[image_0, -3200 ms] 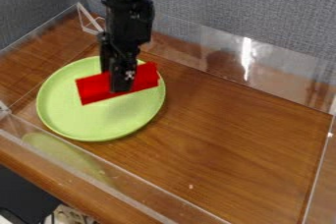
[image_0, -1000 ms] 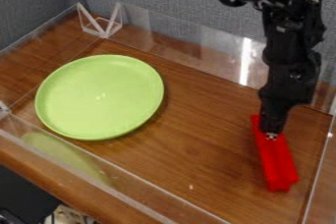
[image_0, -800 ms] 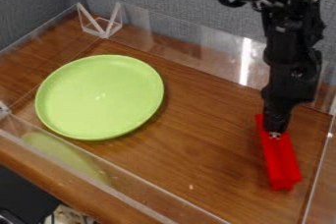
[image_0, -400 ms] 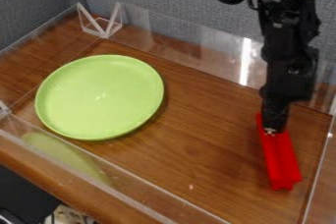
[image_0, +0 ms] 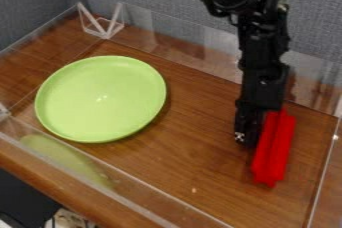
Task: Move the red object from the green plate to the table
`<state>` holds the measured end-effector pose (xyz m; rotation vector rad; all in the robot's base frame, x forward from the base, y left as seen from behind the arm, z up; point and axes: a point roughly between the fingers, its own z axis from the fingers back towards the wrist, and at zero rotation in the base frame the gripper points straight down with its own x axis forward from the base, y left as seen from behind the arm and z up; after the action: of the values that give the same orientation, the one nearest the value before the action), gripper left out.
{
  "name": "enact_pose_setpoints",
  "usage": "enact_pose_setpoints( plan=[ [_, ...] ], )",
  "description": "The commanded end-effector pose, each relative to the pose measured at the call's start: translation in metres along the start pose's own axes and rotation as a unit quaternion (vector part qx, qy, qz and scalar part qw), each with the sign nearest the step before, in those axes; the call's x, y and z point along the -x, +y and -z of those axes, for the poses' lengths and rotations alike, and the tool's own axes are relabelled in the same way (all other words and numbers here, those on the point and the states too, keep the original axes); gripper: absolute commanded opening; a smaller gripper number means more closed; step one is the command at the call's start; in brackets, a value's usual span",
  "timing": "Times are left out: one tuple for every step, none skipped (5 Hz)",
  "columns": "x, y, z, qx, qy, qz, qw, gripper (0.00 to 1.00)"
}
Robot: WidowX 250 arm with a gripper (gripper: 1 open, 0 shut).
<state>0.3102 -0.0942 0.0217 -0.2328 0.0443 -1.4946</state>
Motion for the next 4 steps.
enact_pose_setpoints(
  plan=[
    [-0.005,-0.002,-0.007,-0.005,-0.003,-0.004,1.0000,0.00],
    [-0.014,-0.008,-0.008,-0.003,-0.005,-0.007,1.0000,0.00],
    [-0.012,-0.006,-0.010,0.001,-0.008,-0.020,0.9998,0.00],
    [0.001,-0.012,-0.030,-0.003,0.000,-0.053,0.9986,1.00]
  ],
)
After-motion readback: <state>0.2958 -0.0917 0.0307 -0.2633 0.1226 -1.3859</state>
